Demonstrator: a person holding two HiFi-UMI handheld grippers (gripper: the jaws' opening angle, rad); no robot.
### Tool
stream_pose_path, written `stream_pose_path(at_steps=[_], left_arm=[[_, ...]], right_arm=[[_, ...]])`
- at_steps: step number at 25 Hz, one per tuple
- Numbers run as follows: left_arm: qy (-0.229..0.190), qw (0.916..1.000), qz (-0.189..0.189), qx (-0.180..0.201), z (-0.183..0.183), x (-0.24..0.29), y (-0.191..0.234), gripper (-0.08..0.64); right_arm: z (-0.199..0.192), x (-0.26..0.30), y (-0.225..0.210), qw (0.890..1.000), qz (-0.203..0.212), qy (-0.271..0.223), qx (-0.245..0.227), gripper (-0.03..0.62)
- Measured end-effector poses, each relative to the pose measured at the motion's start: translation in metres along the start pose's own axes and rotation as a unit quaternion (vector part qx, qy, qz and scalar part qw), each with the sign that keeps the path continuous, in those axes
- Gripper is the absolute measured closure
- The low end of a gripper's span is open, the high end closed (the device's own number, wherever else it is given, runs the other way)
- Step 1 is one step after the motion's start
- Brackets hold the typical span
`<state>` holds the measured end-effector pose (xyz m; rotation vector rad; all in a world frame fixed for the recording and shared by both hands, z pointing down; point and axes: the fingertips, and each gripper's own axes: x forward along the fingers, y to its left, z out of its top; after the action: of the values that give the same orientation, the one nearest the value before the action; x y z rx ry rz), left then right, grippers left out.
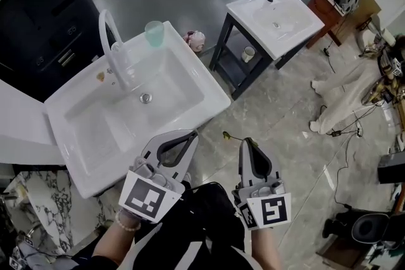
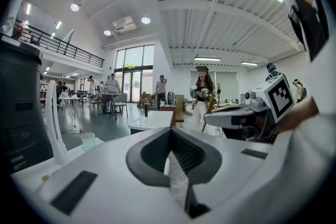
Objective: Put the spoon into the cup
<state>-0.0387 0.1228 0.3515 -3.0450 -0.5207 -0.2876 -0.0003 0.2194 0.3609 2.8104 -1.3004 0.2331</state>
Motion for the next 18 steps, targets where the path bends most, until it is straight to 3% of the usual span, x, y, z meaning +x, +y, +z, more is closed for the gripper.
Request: stream_pose_path(at_steps=[8, 18], left_arm=[[0.000, 1.0000, 0.007, 0.000, -0.001, -0.005, 0.010, 0.563], [0.008, 0.9984, 0.054, -0.011, -0.007, -0.004, 0.035, 0.563]], right_arm=[[-0.001, 0.011, 0.013, 1.000, 0.014, 0.005, 0.000, 0.584], [-0.003, 0.042, 0.015, 0.998, 0.060, 0.007, 0.002, 0.584]])
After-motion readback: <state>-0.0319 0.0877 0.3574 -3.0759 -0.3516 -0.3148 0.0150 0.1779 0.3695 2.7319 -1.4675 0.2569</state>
